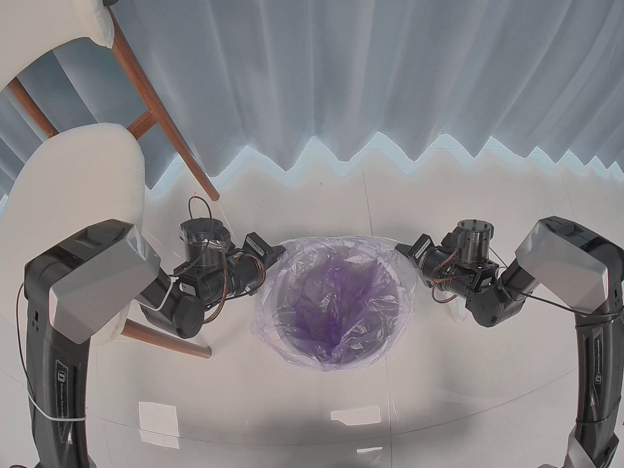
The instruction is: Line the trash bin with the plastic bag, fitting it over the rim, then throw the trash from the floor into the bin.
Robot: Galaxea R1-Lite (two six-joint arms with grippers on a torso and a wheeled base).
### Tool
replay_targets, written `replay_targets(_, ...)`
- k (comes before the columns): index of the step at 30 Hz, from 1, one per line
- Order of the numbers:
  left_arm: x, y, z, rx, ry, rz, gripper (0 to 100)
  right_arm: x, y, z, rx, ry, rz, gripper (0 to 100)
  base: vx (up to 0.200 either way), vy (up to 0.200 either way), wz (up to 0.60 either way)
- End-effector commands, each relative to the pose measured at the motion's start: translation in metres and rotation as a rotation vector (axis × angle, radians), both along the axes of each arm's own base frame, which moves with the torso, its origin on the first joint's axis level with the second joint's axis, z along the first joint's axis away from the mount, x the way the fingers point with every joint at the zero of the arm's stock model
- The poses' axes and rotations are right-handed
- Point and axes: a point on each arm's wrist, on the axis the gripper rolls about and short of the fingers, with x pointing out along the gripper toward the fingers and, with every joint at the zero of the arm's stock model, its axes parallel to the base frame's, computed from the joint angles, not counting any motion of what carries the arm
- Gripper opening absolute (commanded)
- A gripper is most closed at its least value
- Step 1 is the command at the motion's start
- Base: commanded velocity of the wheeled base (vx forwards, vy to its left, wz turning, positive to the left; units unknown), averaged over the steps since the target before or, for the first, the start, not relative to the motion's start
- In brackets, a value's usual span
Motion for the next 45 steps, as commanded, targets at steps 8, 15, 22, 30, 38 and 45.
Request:
replay_targets(8, 0.003, 0.011, -0.017, 0.012, 0.055, 0.037, 0, -0.003, 0.0, -0.021, -0.011, 0.053, 0.003, 0, 0.0, 0.0, 0.0)
replay_targets(15, -0.001, 0.025, -0.025, 0.024, 0.094, 0.072, 0, -0.004, -0.003, -0.02, 0.051, 0.073, -0.021, 0, 0.0, 0.0, 0.0)
replay_targets(22, -0.011, 0.029, -0.024, 0.034, 0.109, 0.074, 100, -0.008, -0.012, -0.017, 0.14, 0.057, -0.047, 100, 0.0, 0.0, 0.0)
replay_targets(30, -0.028, 0.031, 0.012, 0.036, 0.045, 0.123, 100, -0.044, -0.028, 0.01, 0.165, 0.038, -0.064, 100, 0.0, 0.0, 0.0)
replay_targets(38, -0.092, 0.026, 0.031, 0.093, 0.072, 0.035, 100, -0.098, -0.041, 0.026, 0.163, 0.003, -0.014, 100, 0.0, 0.0, 0.0)
replay_targets(45, -0.114, 0.021, -0.019, 0.308, 0.054, -0.059, 100, -0.127, -0.032, -0.017, -0.043, -0.035, 0.124, 100, 0.0, 0.0, 0.0)
